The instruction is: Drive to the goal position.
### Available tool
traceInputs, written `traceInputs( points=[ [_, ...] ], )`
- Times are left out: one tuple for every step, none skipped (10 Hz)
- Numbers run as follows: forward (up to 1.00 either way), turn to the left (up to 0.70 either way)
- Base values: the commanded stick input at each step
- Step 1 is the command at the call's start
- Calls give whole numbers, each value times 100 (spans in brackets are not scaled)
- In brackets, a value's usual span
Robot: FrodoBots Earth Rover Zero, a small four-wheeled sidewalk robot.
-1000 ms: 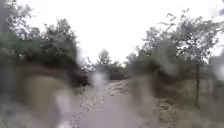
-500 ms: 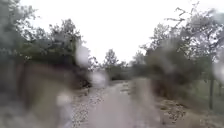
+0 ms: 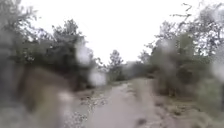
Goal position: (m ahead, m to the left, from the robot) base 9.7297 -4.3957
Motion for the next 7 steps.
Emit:
traceInputs(
  points=[
    [45, 0],
    [45, 0],
    [45, 0],
    [45, 0],
    [45, 0],
    [45, 0],
    [45, 0]
  ],
)
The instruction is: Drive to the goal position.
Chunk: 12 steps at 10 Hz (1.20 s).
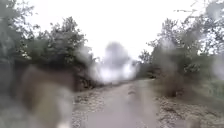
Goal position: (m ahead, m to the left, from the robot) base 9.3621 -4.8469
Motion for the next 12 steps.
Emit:
traceInputs(
  points=[
    [45, 0],
    [45, 0],
    [45, 0],
    [45, 0],
    [45, 0],
    [45, 0],
    [45, 0],
    [45, 0],
    [45, 0],
    [45, 0],
    [45, 0],
    [45, 0]
  ],
)
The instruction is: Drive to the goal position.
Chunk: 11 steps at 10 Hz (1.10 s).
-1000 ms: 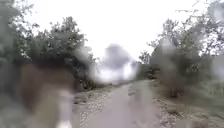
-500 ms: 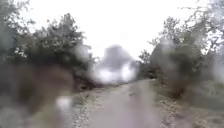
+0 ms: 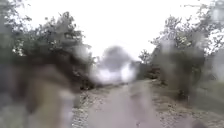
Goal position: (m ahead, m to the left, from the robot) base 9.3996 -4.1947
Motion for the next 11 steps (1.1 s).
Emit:
traceInputs(
  points=[
    [45, 0],
    [45, 0],
    [45, 0],
    [45, 0],
    [45, 0],
    [45, 0],
    [45, 0],
    [45, 0],
    [45, 0],
    [45, 0],
    [45, 0]
  ],
)
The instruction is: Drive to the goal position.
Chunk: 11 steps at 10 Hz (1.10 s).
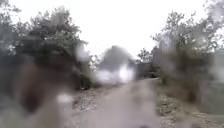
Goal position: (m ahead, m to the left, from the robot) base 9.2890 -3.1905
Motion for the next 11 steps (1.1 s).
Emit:
traceInputs(
  points=[
    [45, 0],
    [45, 0],
    [45, 0],
    [45, 0],
    [45, 0],
    [45, 0],
    [45, 0],
    [45, 0],
    [45, 0],
    [45, 0],
    [45, 0]
  ],
)
